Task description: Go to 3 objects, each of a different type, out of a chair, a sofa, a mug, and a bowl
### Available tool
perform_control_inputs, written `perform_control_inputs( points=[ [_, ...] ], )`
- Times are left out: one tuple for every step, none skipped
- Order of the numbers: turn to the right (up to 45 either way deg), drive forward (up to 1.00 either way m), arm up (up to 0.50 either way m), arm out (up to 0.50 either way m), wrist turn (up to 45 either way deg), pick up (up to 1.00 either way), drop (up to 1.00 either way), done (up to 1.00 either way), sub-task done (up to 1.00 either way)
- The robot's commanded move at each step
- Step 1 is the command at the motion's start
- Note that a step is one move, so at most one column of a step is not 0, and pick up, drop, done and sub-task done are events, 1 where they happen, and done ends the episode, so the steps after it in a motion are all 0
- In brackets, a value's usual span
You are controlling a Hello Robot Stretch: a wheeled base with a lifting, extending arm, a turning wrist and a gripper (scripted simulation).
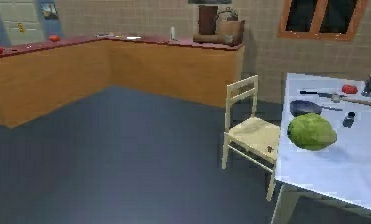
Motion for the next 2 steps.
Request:
perform_control_inputs(
  points=[
    [18.0, 0.0, 0.0, 0.0, 0.0, 0.0, 0.0, 0.0, 0.0],
    [0.0, 0.5, 0.0, 0.0, 0.0, 0.0, 0.0, 0.0, 0.0]
  ],
)
